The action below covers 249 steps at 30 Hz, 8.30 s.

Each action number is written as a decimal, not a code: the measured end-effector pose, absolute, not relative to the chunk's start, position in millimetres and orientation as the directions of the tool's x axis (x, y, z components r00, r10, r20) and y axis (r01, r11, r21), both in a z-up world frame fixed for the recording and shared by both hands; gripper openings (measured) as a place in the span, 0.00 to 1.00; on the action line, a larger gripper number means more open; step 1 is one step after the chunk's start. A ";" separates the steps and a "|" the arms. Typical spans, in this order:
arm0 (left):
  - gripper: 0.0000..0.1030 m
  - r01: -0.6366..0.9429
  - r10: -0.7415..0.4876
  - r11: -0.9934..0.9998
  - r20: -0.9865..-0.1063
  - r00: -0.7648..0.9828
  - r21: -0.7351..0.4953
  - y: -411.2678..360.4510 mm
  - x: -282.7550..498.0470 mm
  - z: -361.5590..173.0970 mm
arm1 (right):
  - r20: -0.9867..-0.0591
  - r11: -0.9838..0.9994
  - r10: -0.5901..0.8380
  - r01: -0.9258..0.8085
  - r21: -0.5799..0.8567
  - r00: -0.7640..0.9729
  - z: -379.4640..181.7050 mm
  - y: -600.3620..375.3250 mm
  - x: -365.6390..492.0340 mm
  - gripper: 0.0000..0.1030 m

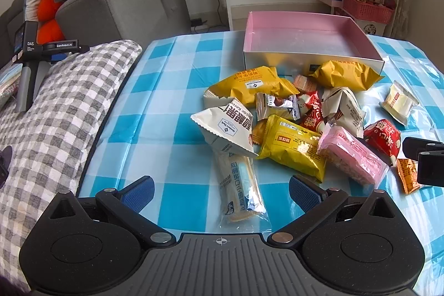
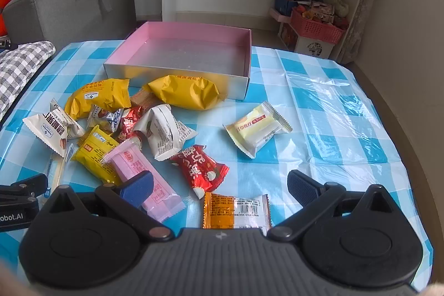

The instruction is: Organize snacks

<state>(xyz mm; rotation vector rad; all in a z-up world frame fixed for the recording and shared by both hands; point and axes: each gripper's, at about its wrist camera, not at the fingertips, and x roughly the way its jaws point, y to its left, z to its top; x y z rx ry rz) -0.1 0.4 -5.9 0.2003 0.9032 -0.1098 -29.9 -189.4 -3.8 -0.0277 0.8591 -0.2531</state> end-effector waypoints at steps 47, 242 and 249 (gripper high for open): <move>1.00 0.184 -0.026 0.977 -0.797 0.603 0.107 1.9 -0.3 -7.5 | -0.748 0.970 -0.231 0.203 -0.131 0.622 -4.8 -186.4 -29.0 1.00; 0.95 0.500 -0.418 0.860 -0.697 0.582 -0.099 -40.4 127.4 13.4 | -0.700 0.979 0.002 0.143 0.149 0.714 13.6 -257.2 105.8 1.00; 0.97 0.469 -0.385 0.878 -0.721 0.576 -0.094 -19.6 101.2 11.3 | -0.695 0.988 0.015 0.096 0.120 0.718 12.4 -242.9 81.4 1.00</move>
